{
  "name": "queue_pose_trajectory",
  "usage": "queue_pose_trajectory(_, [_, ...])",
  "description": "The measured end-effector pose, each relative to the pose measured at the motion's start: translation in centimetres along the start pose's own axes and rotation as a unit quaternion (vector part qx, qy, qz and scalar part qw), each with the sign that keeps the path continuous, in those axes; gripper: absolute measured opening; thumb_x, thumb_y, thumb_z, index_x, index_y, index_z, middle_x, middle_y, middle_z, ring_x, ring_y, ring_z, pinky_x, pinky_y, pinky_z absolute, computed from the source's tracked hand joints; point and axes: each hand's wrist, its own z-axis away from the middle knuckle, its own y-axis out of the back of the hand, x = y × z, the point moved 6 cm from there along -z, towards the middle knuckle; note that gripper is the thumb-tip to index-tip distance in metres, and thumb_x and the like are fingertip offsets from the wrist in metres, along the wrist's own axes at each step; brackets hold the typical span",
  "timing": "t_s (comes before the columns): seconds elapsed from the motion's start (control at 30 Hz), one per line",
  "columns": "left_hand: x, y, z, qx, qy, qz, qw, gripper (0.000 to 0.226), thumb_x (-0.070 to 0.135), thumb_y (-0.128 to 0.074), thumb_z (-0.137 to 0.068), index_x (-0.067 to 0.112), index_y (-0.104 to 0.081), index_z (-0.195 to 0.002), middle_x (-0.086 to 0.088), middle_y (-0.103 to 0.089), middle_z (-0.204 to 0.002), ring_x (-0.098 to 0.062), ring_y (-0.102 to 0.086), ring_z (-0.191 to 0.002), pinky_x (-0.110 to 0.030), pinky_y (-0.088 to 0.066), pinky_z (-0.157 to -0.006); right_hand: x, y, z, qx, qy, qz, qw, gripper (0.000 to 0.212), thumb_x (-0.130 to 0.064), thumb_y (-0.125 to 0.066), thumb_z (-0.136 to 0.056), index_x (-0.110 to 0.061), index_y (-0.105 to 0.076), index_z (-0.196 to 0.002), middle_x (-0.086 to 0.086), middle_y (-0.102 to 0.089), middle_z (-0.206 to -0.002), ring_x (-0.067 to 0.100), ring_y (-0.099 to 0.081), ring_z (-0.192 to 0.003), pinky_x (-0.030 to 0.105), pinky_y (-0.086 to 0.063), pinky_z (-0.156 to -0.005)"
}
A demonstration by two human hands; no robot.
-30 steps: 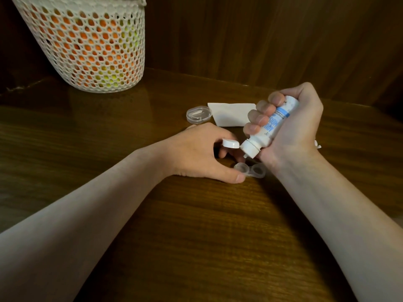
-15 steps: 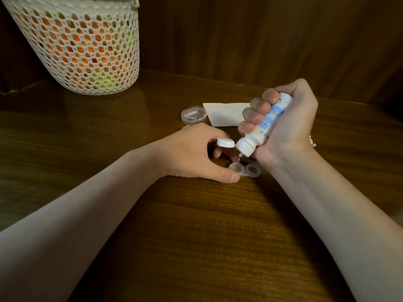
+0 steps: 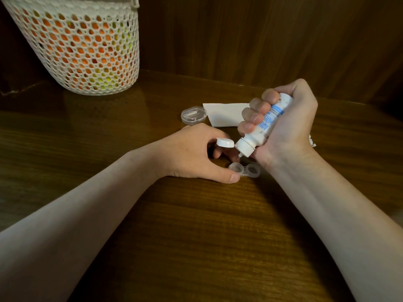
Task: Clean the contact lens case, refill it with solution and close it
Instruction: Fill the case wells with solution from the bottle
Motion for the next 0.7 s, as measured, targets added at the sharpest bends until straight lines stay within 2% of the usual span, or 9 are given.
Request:
queue_pose_trajectory(0.3, [0.18, 0.08, 0.07, 0.004, 0.0, -0.003, 1.0, 0.037, 0.046, -0.087, -0.084, 0.017, -0.074, -0.102, -0.006, -0.065, -0.095, -0.01, -0.055, -0.076, -0.03, -0.045, -0.066, -0.12, 0.04, -0.06, -0.003, 0.002, -0.004, 1.0, 0.037, -0.025, -0.049, -0.091, -0.018, -0.052, -0.054, -0.003, -0.045, -0.053, 0.011, -0.042, -0.044, 0.022, -0.04, -0.046])
queue_pose_trajectory(0.47, [0.19, 0.07, 0.02, 0.001, 0.008, -0.005, 1.0, 0.036, 0.047, -0.087, -0.084, 0.019, -0.073, -0.103, -0.005, -0.065, -0.095, -0.008, -0.055, -0.077, -0.028, -0.044, -0.065, -0.13, 0.05, -0.1, -0.002, 0.004, -0.002, 1.0, 0.036, -0.026, -0.05, -0.09, -0.018, -0.052, -0.055, -0.003, -0.046, -0.054, 0.011, -0.042, -0.045, 0.021, -0.04, -0.047])
queue_pose_trajectory(0.7, [0.25, -0.01, 0.12, -0.002, 0.008, 0.001, 1.0, 0.036, 0.045, -0.086, -0.085, 0.017, -0.073, -0.102, -0.008, -0.066, -0.098, -0.017, -0.058, -0.082, -0.031, -0.045, -0.068, -0.14, -0.02, -0.09, -0.006, 0.004, -0.002, 1.0, 0.036, -0.026, -0.05, -0.091, -0.018, -0.052, -0.056, -0.004, -0.045, -0.053, 0.01, -0.041, -0.044, 0.021, -0.04, -0.046])
